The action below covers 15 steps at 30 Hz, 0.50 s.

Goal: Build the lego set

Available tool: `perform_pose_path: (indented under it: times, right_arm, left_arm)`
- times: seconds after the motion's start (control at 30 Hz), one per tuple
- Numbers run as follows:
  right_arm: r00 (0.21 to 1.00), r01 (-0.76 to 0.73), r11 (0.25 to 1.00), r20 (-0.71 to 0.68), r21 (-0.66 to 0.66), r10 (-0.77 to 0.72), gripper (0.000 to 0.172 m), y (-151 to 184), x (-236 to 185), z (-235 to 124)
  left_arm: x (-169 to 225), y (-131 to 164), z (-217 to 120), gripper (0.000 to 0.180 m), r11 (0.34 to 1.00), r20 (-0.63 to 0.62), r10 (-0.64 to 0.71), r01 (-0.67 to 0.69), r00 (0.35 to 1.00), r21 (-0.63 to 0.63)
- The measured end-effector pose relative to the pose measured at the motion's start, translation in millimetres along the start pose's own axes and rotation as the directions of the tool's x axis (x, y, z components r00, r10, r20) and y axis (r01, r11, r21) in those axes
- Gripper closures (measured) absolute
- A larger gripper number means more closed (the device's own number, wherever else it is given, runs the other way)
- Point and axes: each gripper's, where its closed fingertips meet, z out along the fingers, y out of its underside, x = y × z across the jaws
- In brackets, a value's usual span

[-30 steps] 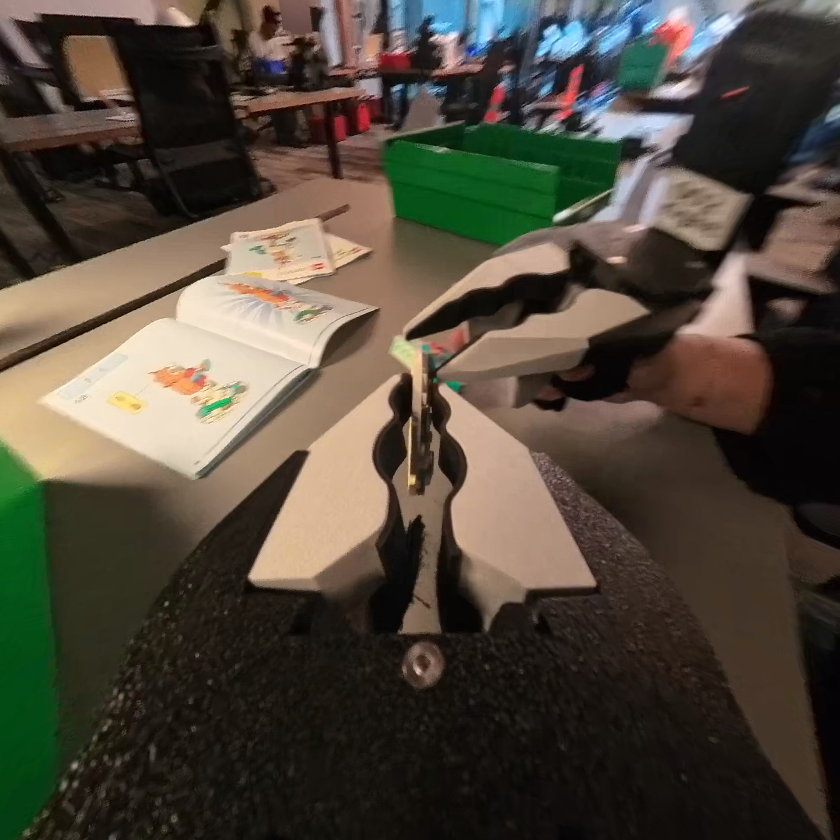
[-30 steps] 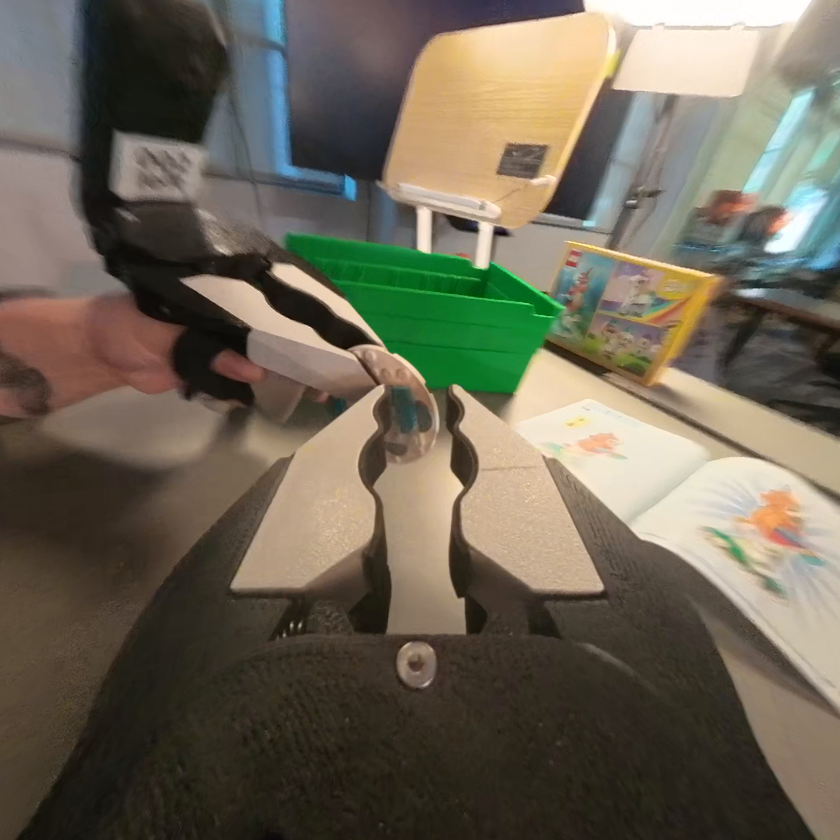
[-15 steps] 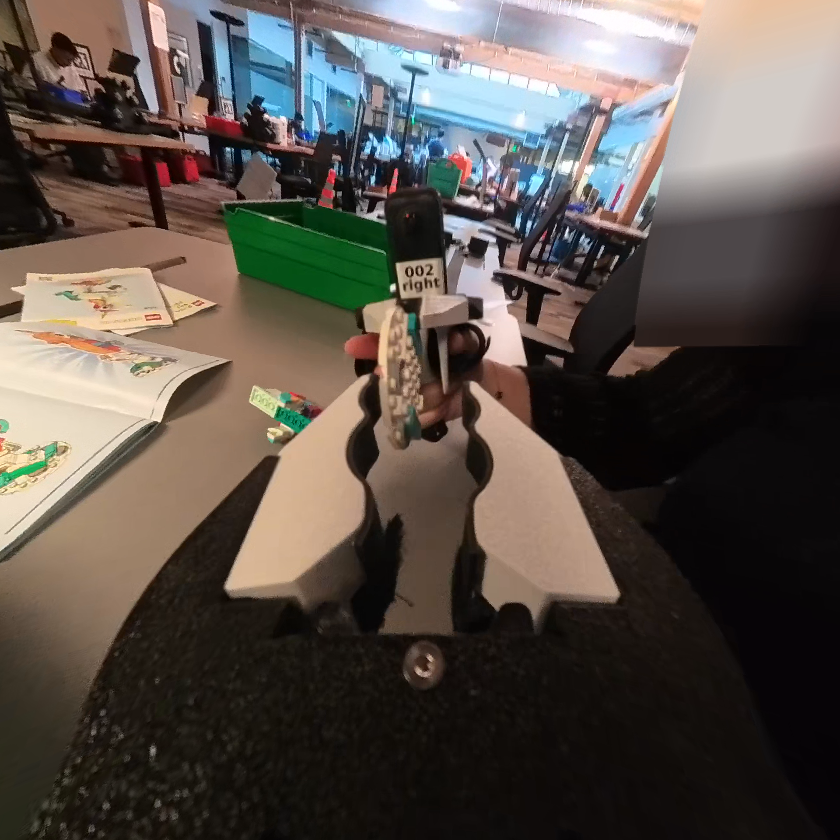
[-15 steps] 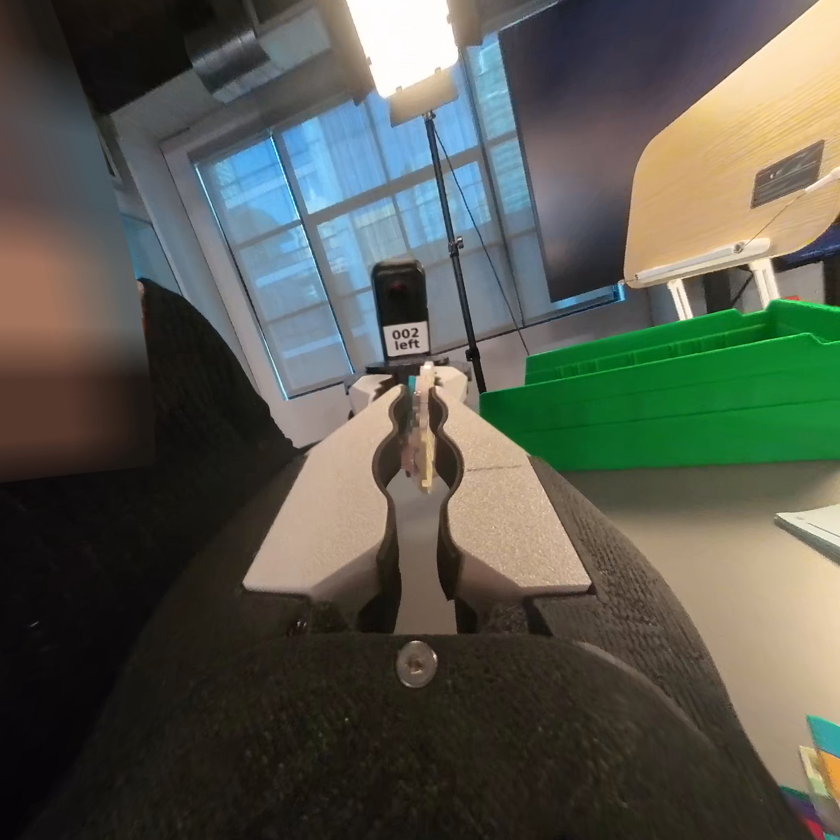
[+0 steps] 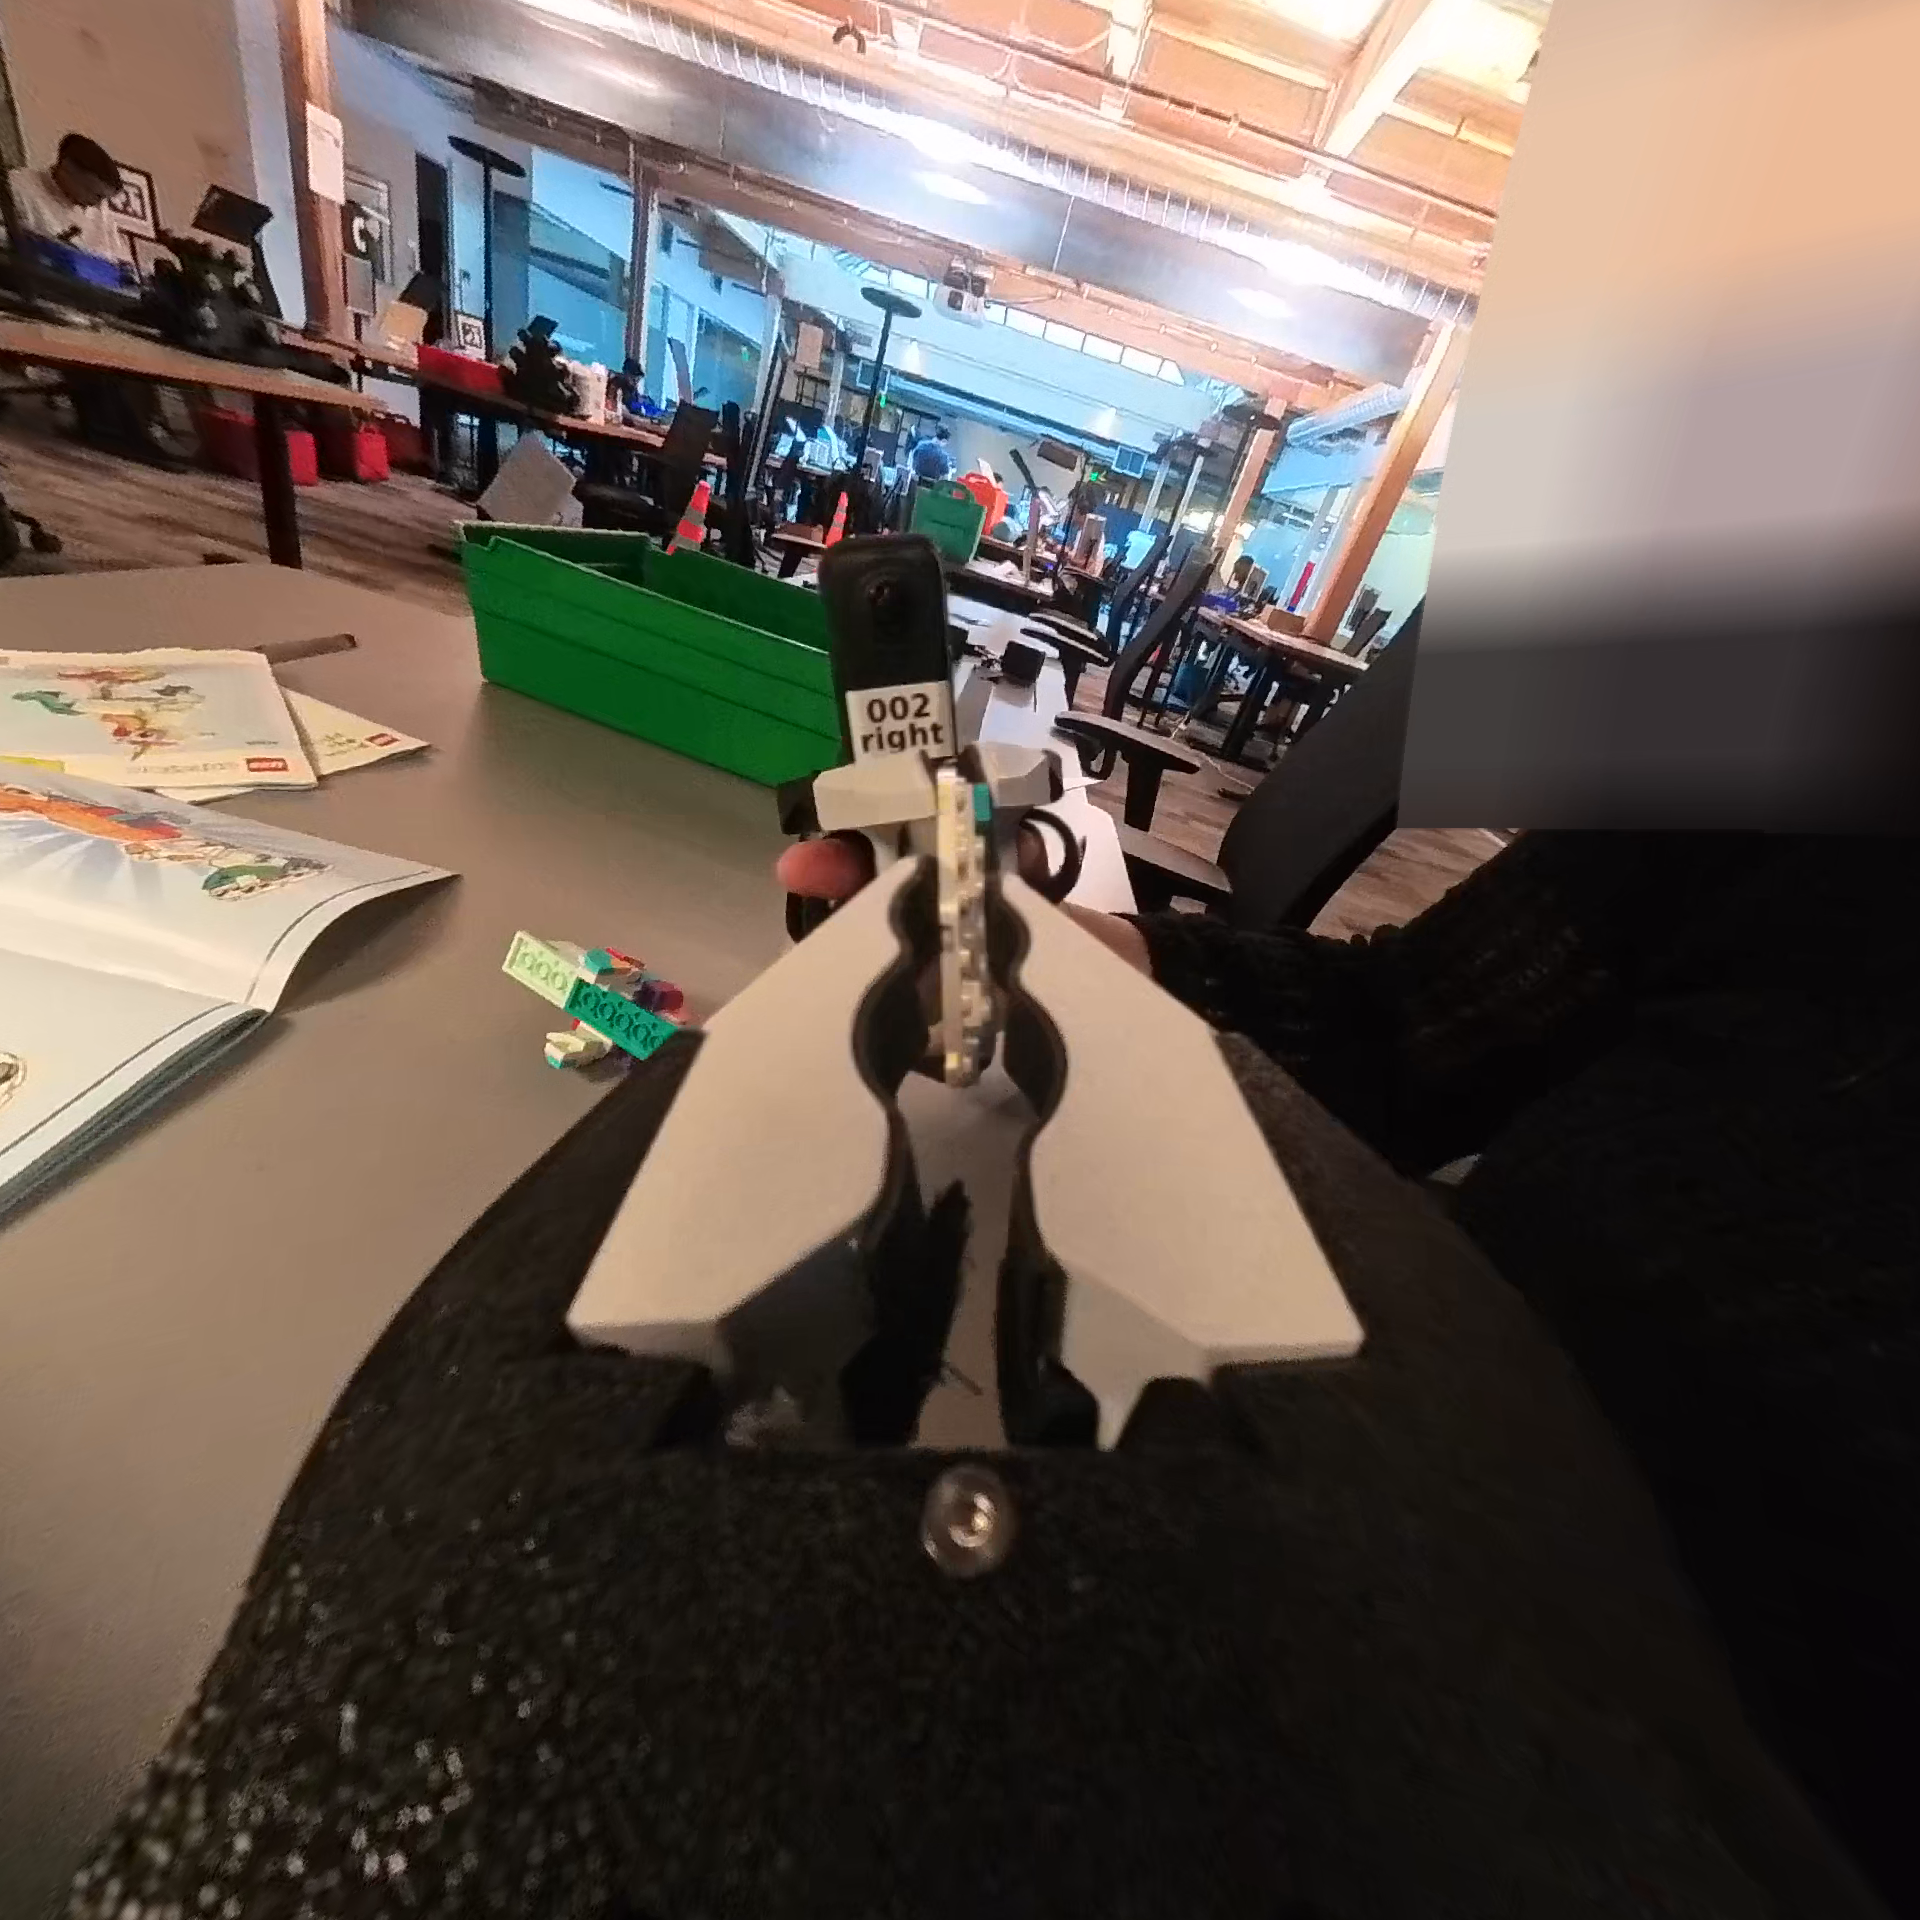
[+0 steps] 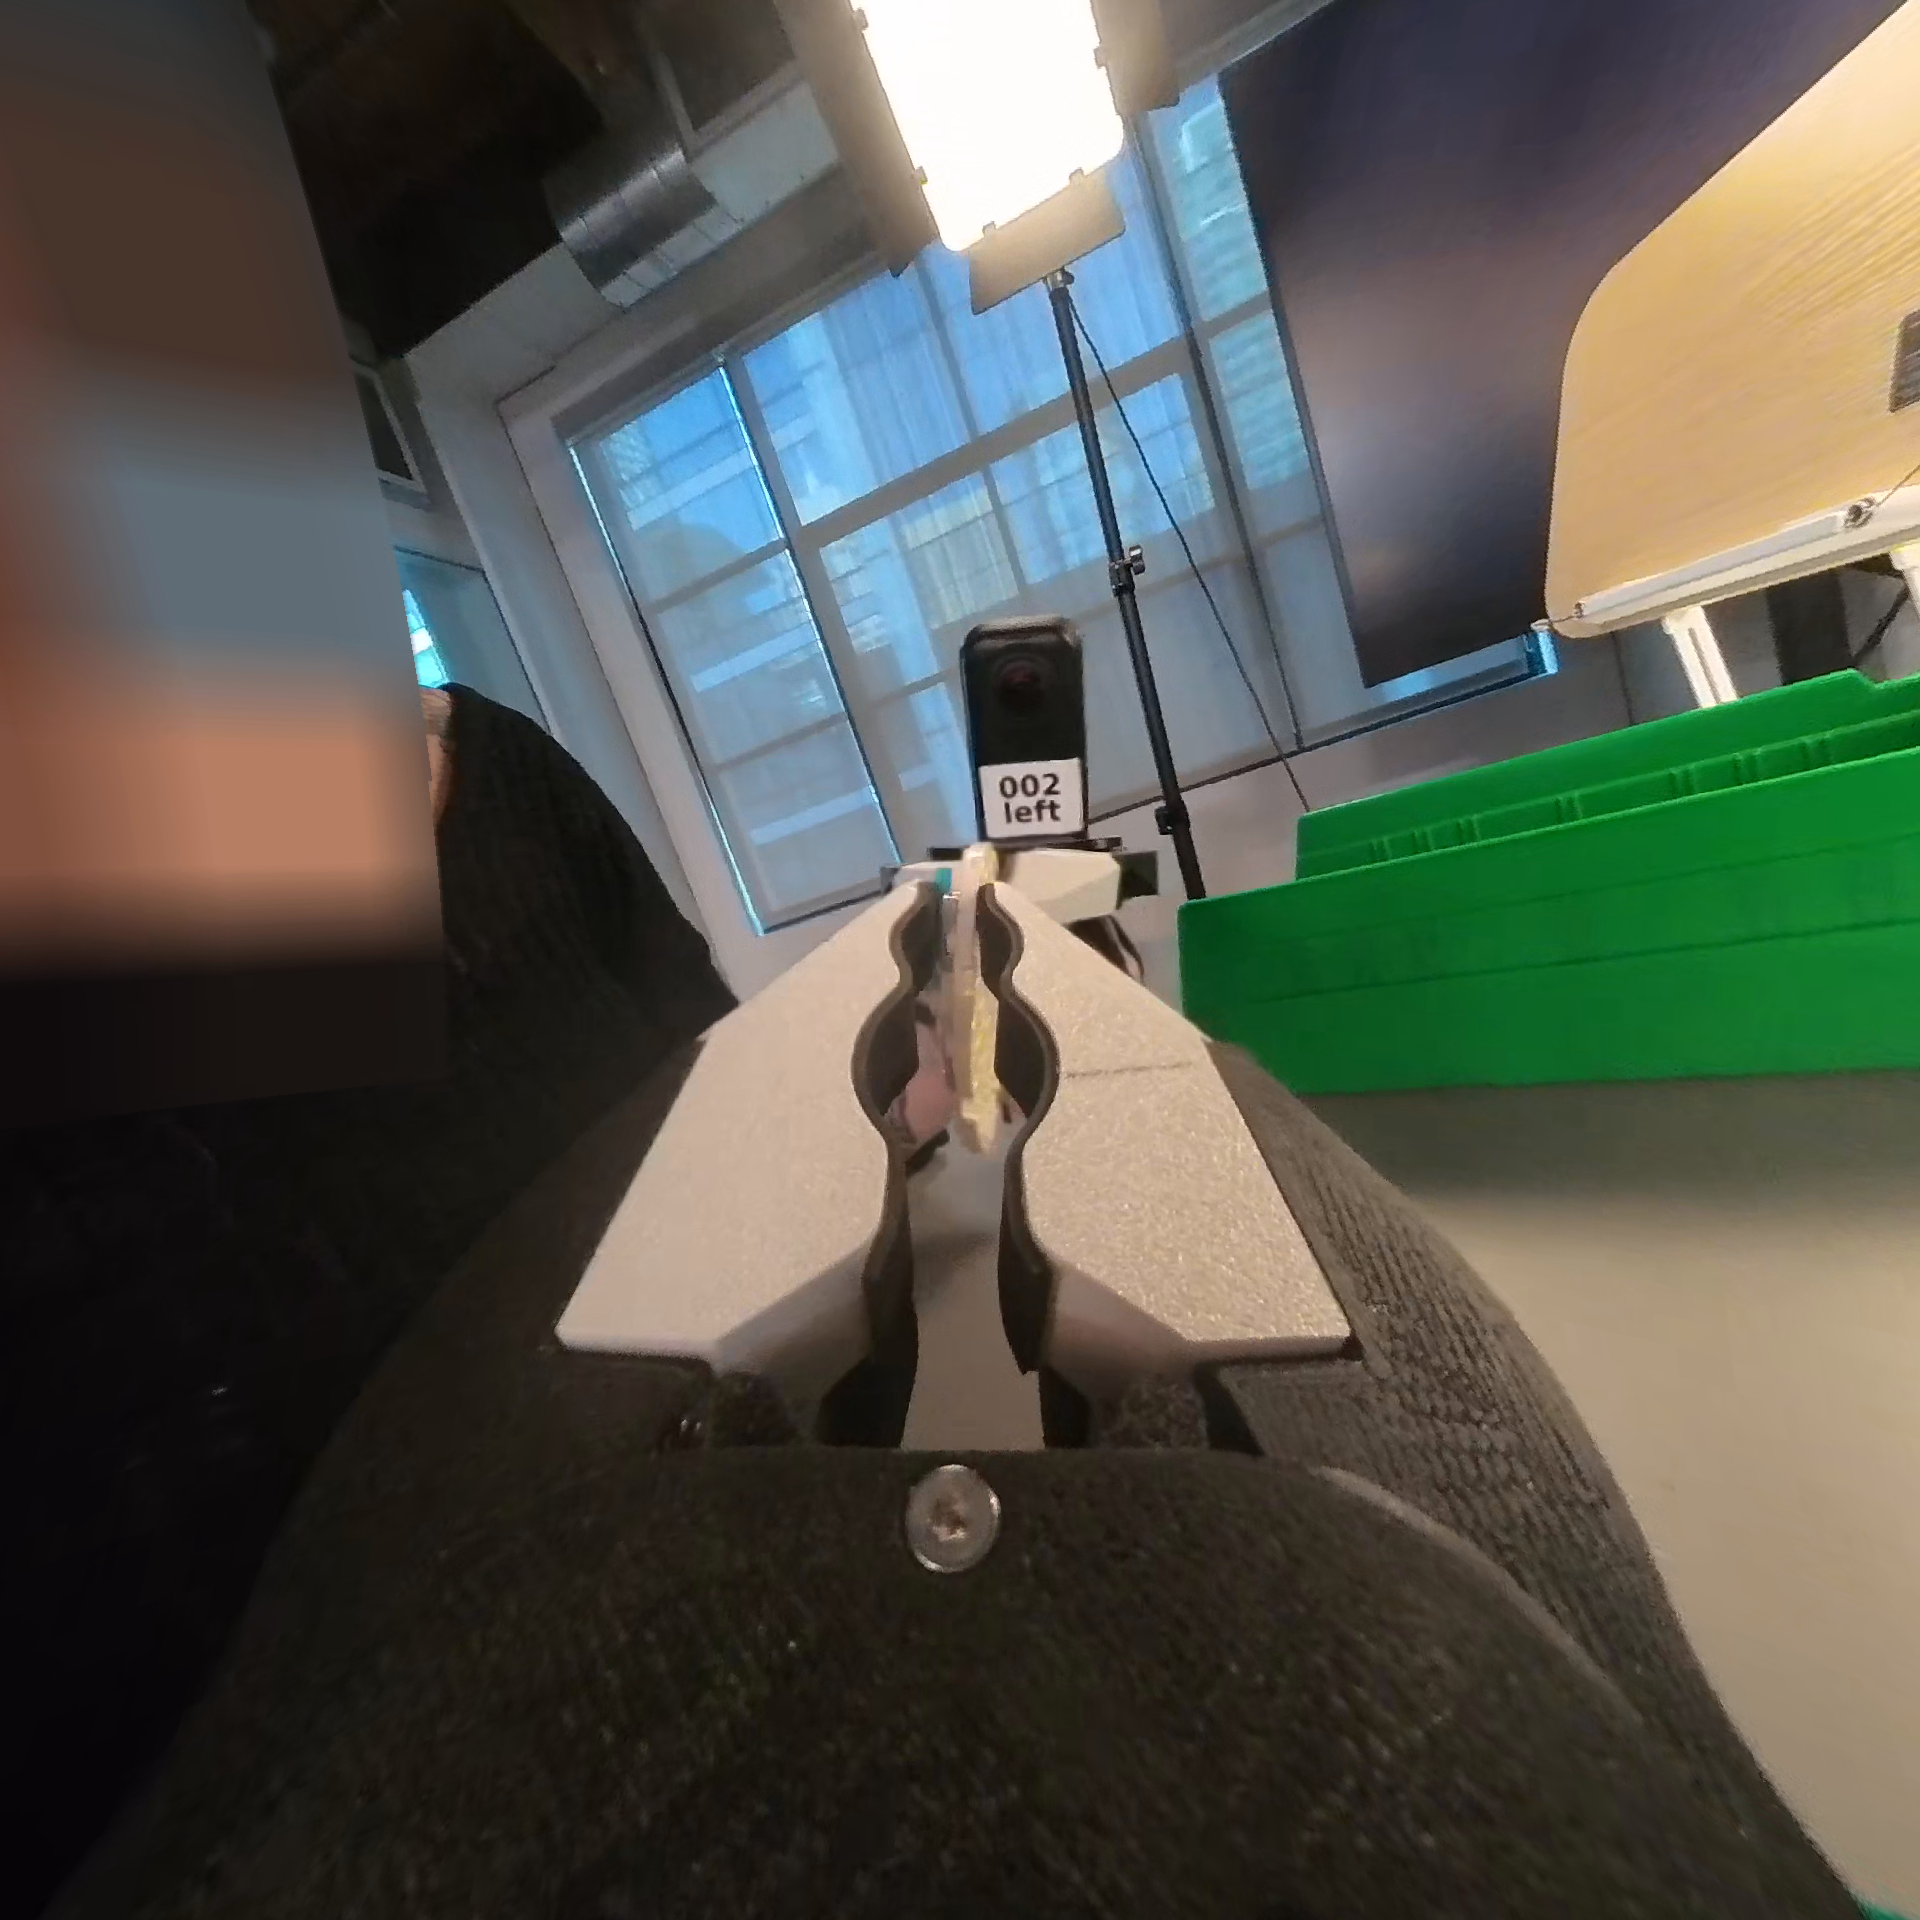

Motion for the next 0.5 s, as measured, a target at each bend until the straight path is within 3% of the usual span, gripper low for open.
perform_pose_path:
  times: [0.1,0.17,0.2,0.27,0.33,0.37,0.43,0.5]
  right_arm:
    - [0.995,0.047,0.999,-0.088,0.009,-0.046,0.165,-1,11,-1]
    - [0.951,0.194,0.979,-0.232,-0.055,-0.202,0.156,1,27,-2]
    - [0.892,0.300,0.944,-0.311,-0.133,-0.328,0.153,4,36,-4]
    - [0.672,0.504,0.794,-0.423,-0.339,-0.607,0.152,7,52,-11]
    - [0.435,0.602,0.607,-0.424,-0.519,-0.794,0.155,8,62,-17]
    - [0.362,0.609,0.535,-0.394,-0.586,-0.845,0.155,12,65,-17]
    - [0.297,0.607,0.460,-0.352,-0.648,-0.888,0.158,18,68,-16]
    - [0.282,0.598,0.444,-0.342,-0.668,-0.896,0.158,20,70,-16]
  left_arm:
    - [-10,1,-1,0.177,0.999,0.076,0.032,-0.031,0.997,-0.019]
    - [-23,3,-2,0.177,0.998,0.158,0.041,-0.034,0.987,-0.044]
    - [-31,7,-2,0.178,0.998,0.204,0.038,-0.025,0.978,-0.066]
    - [-49,17,-2,0.178,0.994,0.316,0.030,0.004,0.948,-0.106]
    - [-59,22,-3,0.178,0.994,0.367,-0.021,0.060,0.930,-0.096]
    - [-62,24,-3,0.178,0.993,0.378,-0.054,0.091,0.924,-0.081]
    - [-66,27,-4,0.177,0.989,0.390,-0.091,0.128,0.916,-0.072]
    - [-68,29,-3,0.177,0.987,0.398,-0.097,0.139,0.912,-0.076]
